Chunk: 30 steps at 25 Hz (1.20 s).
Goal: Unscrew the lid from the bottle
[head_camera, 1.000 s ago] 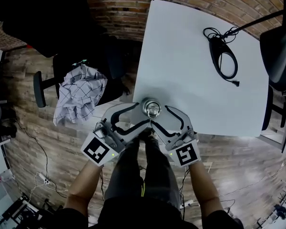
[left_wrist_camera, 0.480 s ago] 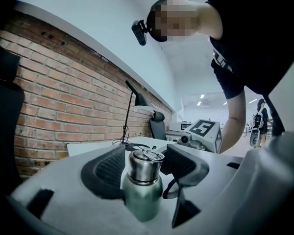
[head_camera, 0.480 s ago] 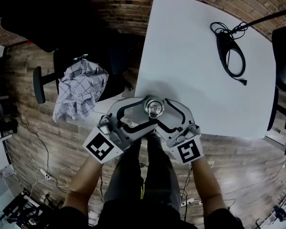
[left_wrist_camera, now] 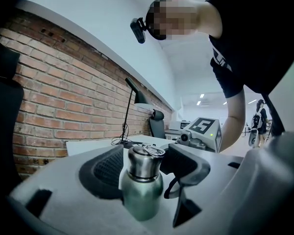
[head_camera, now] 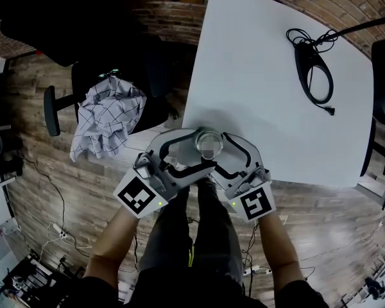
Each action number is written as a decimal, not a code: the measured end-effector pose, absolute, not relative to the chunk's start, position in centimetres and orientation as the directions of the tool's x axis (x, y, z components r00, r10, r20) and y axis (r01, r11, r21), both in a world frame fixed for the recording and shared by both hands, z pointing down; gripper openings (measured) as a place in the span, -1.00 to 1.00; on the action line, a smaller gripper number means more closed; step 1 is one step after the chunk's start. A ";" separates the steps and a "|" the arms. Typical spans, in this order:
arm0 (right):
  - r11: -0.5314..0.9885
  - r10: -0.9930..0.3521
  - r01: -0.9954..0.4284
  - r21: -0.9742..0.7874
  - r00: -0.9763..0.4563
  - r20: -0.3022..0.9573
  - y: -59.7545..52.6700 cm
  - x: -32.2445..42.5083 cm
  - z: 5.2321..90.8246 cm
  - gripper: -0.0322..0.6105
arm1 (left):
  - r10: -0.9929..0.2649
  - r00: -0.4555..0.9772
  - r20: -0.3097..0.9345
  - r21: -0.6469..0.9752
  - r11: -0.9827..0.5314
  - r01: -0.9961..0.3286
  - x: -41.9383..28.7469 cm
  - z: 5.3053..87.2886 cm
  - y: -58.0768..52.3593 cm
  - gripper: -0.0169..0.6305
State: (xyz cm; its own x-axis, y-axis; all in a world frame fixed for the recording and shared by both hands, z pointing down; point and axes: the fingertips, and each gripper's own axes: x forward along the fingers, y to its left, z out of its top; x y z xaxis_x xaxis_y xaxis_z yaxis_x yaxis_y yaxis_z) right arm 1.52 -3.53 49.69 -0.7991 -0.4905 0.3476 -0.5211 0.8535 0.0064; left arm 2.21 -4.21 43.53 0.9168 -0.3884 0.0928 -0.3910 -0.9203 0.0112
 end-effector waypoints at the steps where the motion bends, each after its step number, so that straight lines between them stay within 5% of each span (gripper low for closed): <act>1: 0.856 -0.486 -0.516 0.007 -0.801 0.350 -3.6 1.4 49.8 0.00 | -0.386 0.918 0.094 0.012 -0.921 -0.389 2.3 43.6 -4.3 -0.10; 17: 0.878 -0.455 -0.479 0.012 -0.825 0.335 -4.4 0.4 50.0 0.01 | -0.358 0.928 0.103 0.000 -0.933 -0.360 3.7 44.0 -5.2 -0.09; 30: 0.811 -0.563 -0.584 0.030 -0.766 0.310 -4.4 0.7 50.3 0.02 | -0.766 0.636 0.096 0.055 -0.633 -0.772 2.9 44.5 -6.3 -0.09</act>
